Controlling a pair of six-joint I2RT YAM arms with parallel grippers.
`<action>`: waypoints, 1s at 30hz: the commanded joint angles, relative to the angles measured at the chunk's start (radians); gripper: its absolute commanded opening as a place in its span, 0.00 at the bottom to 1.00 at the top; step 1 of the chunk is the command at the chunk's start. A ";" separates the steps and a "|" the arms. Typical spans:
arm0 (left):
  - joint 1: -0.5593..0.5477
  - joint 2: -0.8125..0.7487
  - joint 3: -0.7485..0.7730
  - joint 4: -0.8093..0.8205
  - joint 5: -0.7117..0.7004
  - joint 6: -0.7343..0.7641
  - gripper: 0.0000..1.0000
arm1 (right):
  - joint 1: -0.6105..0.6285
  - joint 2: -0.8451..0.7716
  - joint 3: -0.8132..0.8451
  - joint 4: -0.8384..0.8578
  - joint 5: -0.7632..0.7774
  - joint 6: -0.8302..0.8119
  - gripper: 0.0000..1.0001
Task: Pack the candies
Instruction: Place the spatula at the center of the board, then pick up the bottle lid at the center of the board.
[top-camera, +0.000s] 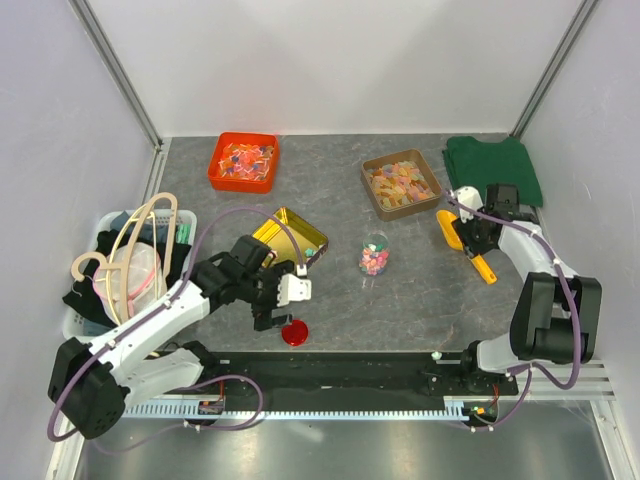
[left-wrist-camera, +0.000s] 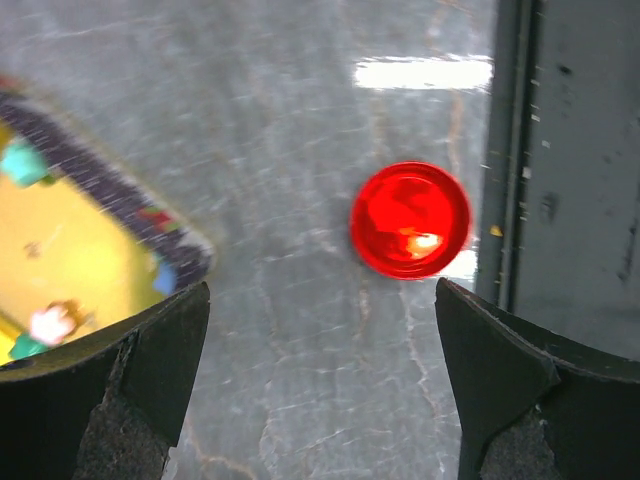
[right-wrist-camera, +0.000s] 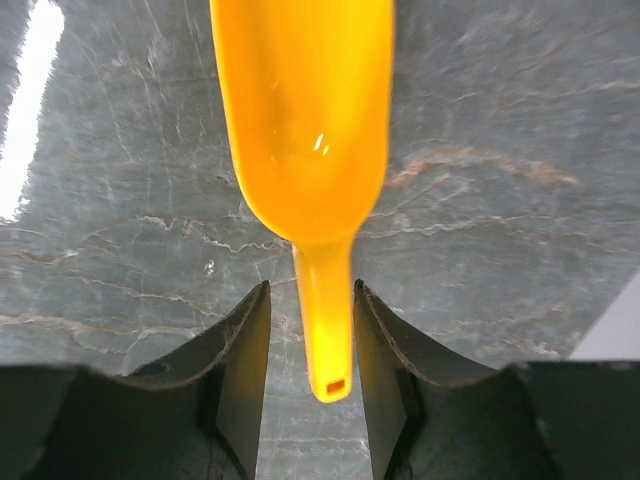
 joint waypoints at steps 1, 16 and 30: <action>-0.075 0.001 -0.033 0.006 -0.094 0.021 1.00 | 0.001 -0.114 0.139 -0.061 -0.053 0.077 0.46; -0.185 0.117 -0.096 0.216 -0.260 -0.074 0.99 | 0.058 -0.437 0.075 -0.056 -0.211 0.241 0.45; -0.224 0.251 -0.088 0.297 -0.241 -0.111 0.57 | 0.058 -0.423 0.051 -0.046 -0.231 0.240 0.43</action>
